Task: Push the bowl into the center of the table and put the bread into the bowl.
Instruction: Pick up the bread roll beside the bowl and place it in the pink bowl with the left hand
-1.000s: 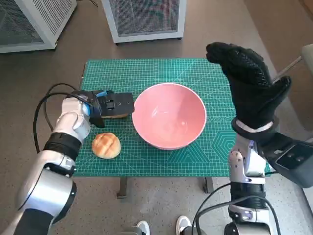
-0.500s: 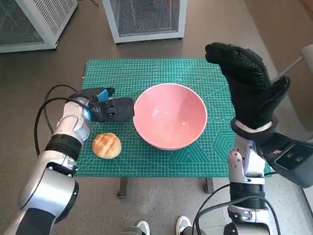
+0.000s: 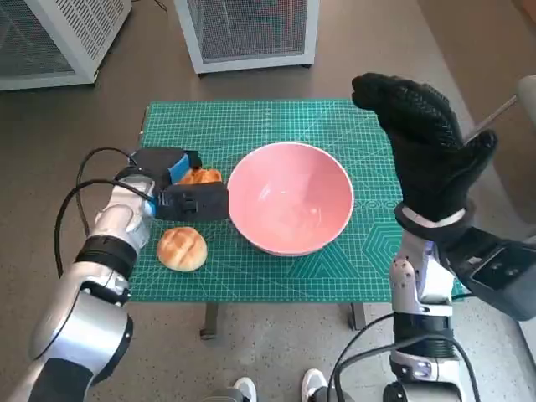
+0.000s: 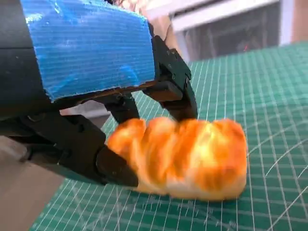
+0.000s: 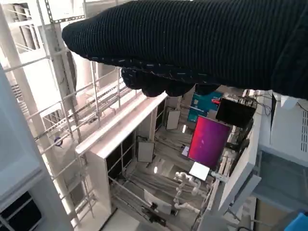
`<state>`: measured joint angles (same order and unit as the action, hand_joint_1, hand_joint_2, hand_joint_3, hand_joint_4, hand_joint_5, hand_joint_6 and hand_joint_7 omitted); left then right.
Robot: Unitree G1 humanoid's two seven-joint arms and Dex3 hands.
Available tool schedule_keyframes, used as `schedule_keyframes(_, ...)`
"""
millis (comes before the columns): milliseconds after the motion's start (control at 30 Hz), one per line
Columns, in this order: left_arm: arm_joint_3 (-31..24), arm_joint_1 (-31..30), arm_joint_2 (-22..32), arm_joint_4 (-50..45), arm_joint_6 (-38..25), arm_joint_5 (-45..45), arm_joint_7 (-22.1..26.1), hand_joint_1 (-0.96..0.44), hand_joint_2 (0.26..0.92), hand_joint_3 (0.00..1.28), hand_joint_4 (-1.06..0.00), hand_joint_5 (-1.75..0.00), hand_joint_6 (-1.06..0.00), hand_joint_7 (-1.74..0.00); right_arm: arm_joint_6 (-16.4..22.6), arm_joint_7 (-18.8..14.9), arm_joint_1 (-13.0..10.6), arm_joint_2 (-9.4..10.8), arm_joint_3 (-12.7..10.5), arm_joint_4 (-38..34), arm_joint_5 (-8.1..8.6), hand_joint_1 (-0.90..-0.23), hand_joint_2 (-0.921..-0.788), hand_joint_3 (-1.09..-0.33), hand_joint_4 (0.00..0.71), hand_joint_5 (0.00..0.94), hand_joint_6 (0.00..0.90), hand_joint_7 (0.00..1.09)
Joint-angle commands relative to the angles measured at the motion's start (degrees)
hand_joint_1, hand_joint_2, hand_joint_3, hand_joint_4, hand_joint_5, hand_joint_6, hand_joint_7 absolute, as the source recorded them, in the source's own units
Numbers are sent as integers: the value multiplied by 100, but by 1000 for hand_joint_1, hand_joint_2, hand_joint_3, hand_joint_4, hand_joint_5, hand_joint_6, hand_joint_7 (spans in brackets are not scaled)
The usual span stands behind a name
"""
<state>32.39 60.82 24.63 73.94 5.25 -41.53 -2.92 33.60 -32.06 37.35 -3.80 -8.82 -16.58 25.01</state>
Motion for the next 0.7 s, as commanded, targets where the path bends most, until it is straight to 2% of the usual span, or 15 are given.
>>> schedule_keyframes(33, -153, -81, 105, -34, 159, 125, -96, 3, 921, 125, -584, -1257, -606, -1199, -58, -25, -111, 45, -15, -71, 83, -504, -921, -387, 279, 8, 138, 531)
schedule_keyframes(367, -542, -6, 364, -513, 347, 373, -101, 1, 921, 116, -609, -1238, -598, -1206, -99, -23, -115, 68, 1, -53, 96, -497, -921, -385, 286, 9, 138, 521)
schedule_keyframes(700, -1080, -153, 696, -1540, 421, 685, -85, 2, 920, 89, -674, -1205, -598, -1172, -129, -41, -131, 73, 12, -47, 135, -505, -921, -379, 286, 7, 139, 516)
